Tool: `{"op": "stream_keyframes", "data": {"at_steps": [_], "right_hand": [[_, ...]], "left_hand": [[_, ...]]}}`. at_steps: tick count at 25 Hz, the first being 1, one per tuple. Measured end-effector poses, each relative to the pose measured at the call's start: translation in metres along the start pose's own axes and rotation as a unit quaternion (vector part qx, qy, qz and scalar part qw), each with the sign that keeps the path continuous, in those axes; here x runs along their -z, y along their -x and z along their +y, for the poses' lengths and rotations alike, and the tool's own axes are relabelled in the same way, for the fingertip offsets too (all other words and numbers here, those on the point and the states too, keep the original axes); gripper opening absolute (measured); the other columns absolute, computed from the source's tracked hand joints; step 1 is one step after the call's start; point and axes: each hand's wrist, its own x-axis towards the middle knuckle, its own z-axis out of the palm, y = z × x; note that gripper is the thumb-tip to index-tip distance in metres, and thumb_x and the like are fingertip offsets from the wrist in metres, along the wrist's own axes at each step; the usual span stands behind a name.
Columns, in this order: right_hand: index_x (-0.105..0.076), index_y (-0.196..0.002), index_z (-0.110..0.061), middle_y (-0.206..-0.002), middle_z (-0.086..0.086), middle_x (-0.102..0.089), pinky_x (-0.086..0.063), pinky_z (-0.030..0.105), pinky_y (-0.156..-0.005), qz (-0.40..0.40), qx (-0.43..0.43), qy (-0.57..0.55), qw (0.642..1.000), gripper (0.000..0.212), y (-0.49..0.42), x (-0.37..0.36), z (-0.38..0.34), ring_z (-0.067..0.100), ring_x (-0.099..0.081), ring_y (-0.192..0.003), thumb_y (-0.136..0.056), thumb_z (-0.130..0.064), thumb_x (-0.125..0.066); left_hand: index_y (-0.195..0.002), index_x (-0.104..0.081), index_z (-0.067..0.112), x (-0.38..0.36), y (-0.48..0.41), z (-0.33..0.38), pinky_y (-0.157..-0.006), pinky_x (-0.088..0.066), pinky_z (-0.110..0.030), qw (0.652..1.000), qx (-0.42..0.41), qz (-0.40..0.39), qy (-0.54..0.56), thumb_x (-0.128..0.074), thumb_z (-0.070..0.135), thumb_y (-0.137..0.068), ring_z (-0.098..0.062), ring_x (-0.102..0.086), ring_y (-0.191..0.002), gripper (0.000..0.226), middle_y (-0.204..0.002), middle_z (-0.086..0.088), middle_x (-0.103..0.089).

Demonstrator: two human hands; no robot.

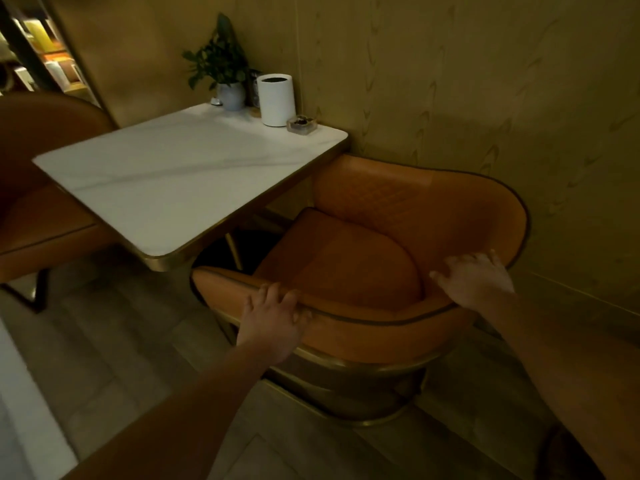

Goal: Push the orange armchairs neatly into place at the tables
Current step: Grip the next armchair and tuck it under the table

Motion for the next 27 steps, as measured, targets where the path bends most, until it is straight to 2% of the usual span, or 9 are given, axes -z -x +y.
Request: {"op": "stream_keyframes", "data": {"at_steps": [5,9,13,23,27], "right_hand": [[-0.046,-0.141,-0.023,-0.141,0.005,-0.053,-0.036,0.045,-0.109,0.01,0.074,-0.095,0.993,0.058,0.059,0.047,-0.054,0.026,-0.045,-0.13,-0.098,-0.059,-0.033],[-0.037,-0.148,-0.026,-0.147,0.001,-0.047,-0.041,0.044,-0.104,0.029,0.106,-0.166,0.98,0.057,0.114,0.099,-0.079,0.022,-0.041,-0.134,-0.098,-0.054,-0.042],[-0.037,-0.149,-0.027,-0.15,-0.001,-0.045,-0.042,0.043,-0.102,0.036,0.124,-0.217,0.968,0.057,0.16,0.154,-0.102,0.022,-0.04,-0.136,-0.098,-0.051,-0.045],[-0.046,-0.142,-0.029,-0.138,-0.005,-0.057,-0.049,0.035,-0.091,0.09,0.167,-0.267,0.945,0.049,0.209,0.242,-0.218,0.016,-0.053,-0.125,-0.096,-0.046,-0.054],[-0.046,-0.143,-0.031,-0.141,-0.007,-0.054,-0.047,0.037,-0.098,0.097,0.192,-0.232,0.949,0.049,0.221,0.277,-0.295,0.015,-0.048,-0.13,-0.097,-0.048,-0.051]], "left_hand": [[-0.151,-0.02,0.033,0.07,0.041,0.021,-0.121,-0.005,-0.056,0.999,-0.009,0.037,-0.02,-0.027,0.056,-0.097,-0.031,-0.003,-0.152,0.059,-0.164,-0.007,-0.014],[-0.152,-0.018,0.032,0.128,0.085,0.019,-0.12,-0.005,-0.06,0.998,0.001,0.052,-0.034,-0.03,0.055,-0.098,-0.032,-0.002,-0.152,0.061,-0.164,-0.009,-0.013],[-0.153,-0.017,0.032,0.176,0.137,0.007,-0.12,-0.008,-0.061,0.997,0.03,0.069,0.012,-0.035,0.053,-0.097,-0.031,-0.002,-0.152,0.062,-0.164,-0.009,-0.015],[-0.147,-0.034,0.028,0.263,0.195,-0.08,-0.118,-0.021,-0.058,0.991,0.014,0.135,0.013,-0.041,0.047,-0.096,-0.03,-0.026,-0.144,0.055,-0.151,-0.009,-0.036],[-0.144,-0.036,0.031,0.291,0.217,-0.15,-0.113,-0.03,-0.056,0.992,0.007,0.125,0.022,-0.037,0.051,-0.093,-0.027,-0.035,-0.139,0.054,-0.144,-0.005,-0.043]]}}
